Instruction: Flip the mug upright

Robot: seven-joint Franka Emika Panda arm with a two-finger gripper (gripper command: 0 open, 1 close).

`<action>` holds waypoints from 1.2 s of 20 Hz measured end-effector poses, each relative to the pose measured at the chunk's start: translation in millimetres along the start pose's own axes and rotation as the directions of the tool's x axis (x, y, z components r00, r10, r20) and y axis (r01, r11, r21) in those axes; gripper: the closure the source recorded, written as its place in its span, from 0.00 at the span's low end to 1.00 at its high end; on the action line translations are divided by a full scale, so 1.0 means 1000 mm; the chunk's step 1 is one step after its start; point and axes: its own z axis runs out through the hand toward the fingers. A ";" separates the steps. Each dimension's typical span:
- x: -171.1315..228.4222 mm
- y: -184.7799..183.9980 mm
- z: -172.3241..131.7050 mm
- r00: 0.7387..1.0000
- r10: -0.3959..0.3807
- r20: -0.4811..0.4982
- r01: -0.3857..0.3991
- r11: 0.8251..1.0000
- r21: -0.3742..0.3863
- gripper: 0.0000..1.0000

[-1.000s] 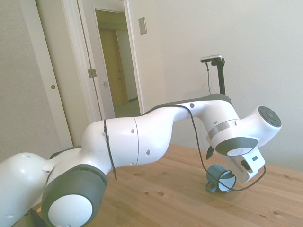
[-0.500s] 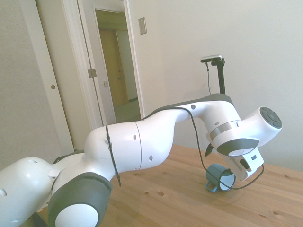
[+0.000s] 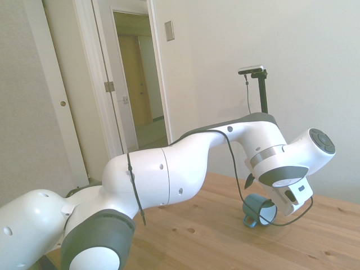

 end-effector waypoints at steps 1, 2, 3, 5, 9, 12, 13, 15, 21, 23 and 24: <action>0.001 0.001 0.000 1.000 0.002 0.000 -0.002 1.000 0.000 1.00; 0.001 0.002 -0.001 1.000 0.003 0.000 -0.003 1.000 0.000 1.00; 0.002 0.003 -0.001 1.000 0.004 0.001 -0.004 1.000 0.000 1.00; 0.004 0.006 -0.001 1.000 0.006 0.006 -0.006 1.000 -0.003 1.00; 0.004 0.005 -0.004 1.000 0.002 0.008 -0.002 1.000 0.002 1.00; 0.002 0.004 -0.007 1.000 0.000 0.013 0.000 1.000 0.005 1.00; 0.002 0.004 -0.009 1.000 0.000 0.011 0.000 1.000 0.006 1.00; 0.002 0.004 -0.011 1.000 0.000 0.005 0.000 1.000 0.007 1.00; 0.000 0.000 -0.020 1.000 -0.010 -0.015 0.010 1.000 0.006 1.00; -0.003 -0.004 -0.028 0.999 -0.024 -0.047 0.023 1.000 -0.011 1.00; -0.006 -0.008 -0.034 0.996 -0.036 -0.075 0.035 0.999 -0.027 1.00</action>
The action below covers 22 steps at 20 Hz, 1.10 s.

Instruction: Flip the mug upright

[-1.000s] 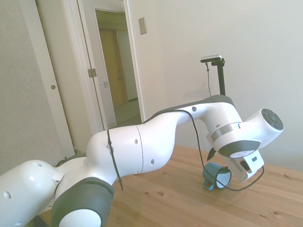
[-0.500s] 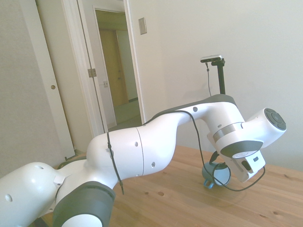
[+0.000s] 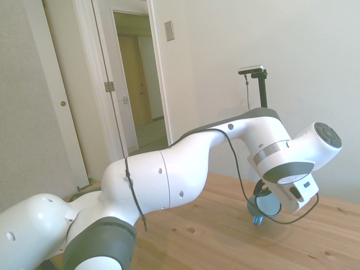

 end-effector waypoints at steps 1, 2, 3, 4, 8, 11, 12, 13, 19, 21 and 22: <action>-0.003 -0.005 -0.007 0.999 -0.014 -0.034 0.013 1.000 -0.018 1.00; -0.006 -0.012 -0.015 0.996 -0.030 -0.078 0.027 0.999 -0.038 1.00; -0.010 -0.020 -0.022 0.990 -0.048 -0.129 0.041 0.998 -0.054 1.00; -0.014 -0.029 -0.028 0.982 -0.064 -0.177 0.053 0.996 -0.066 1.00; -0.030 -0.056 -0.046 0.938 -0.132 -0.321 0.088 0.985 -0.148 1.00; -0.033 -0.060 -0.046 0.915 -0.166 -0.368 0.085 0.970 -0.228 1.00; -0.032 -0.060 -0.043 0.909 -0.176 -0.378 0.081 0.964 -0.253 1.00; -0.031 -0.060 -0.040 0.901 -0.186 -0.393 0.079 0.958 -0.274 1.00; -0.017 -0.061 -0.014 0.838 -0.265 -0.477 0.072 0.920 -0.385 1.00; -0.012 -0.059 -0.001 0.824 -0.286 -0.489 0.071 0.909 -0.412 1.00; -0.011 -0.059 0.006 0.825 -0.293 -0.484 0.074 0.904 -0.422 1.00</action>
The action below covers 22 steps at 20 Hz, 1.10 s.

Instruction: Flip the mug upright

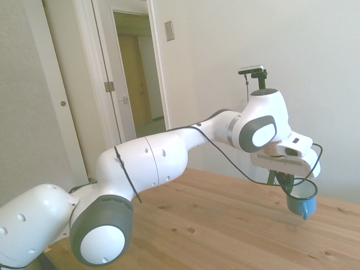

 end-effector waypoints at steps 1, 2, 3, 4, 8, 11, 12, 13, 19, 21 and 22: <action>-0.003 -0.004 0.004 1.000 -0.010 0.006 0.010 1.000 -0.003 1.00; -0.007 -0.007 0.008 1.000 -0.020 0.013 0.020 1.000 -0.005 1.00; -0.011 -0.011 0.009 0.999 -0.029 0.021 0.029 1.000 -0.006 1.00; -0.014 -0.015 0.010 0.999 -0.038 0.031 0.038 0.999 -0.008 1.00; -0.026 -0.020 0.016 0.994 -0.055 0.096 0.057 0.998 -0.019 1.00; -0.029 -0.019 0.019 0.991 -0.055 0.121 0.059 0.998 -0.031 1.00; -0.029 -0.018 0.020 0.991 -0.054 0.124 0.059 0.998 -0.033 1.00; -0.030 -0.018 0.022 0.990 -0.054 0.128 0.059 0.998 -0.036 1.00; -0.033 -0.015 0.036 0.988 -0.048 0.149 0.057 0.997 -0.053 1.00; -0.034 -0.014 0.039 0.987 -0.046 0.152 0.055 0.997 -0.057 1.00; -0.034 -0.014 0.040 0.987 -0.044 0.154 0.054 0.997 -0.058 1.00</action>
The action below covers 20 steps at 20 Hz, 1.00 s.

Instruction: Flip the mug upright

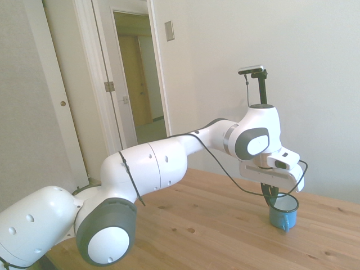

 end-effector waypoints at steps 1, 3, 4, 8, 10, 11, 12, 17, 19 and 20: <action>0.000 0.000 0.000 1.000 0.001 0.003 -0.001 1.000 -0.002 0.00; -0.001 0.001 0.000 1.000 0.001 0.012 -0.001 1.000 -0.007 0.00; -0.002 0.001 0.000 1.000 0.001 0.013 -0.001 1.000 -0.008 0.00; -0.002 0.000 -0.003 1.000 0.000 0.012 0.000 1.000 -0.006 0.00; -0.002 0.000 -0.006 1.000 0.000 0.012 0.000 1.000 -0.005 0.00; -0.002 0.000 -0.009 1.000 -0.001 0.010 0.001 1.000 -0.004 0.00; -0.002 -0.001 -0.012 1.000 -0.001 0.007 0.001 1.000 -0.001 0.00; -0.004 -0.003 -0.025 1.000 -0.004 0.003 0.004 1.000 0.004 0.00; -0.004 -0.004 -0.034 1.000 -0.005 -0.004 0.005 1.000 0.009 0.00; -0.005 -0.004 -0.039 1.000 -0.005 -0.007 0.005 1.000 0.012 0.00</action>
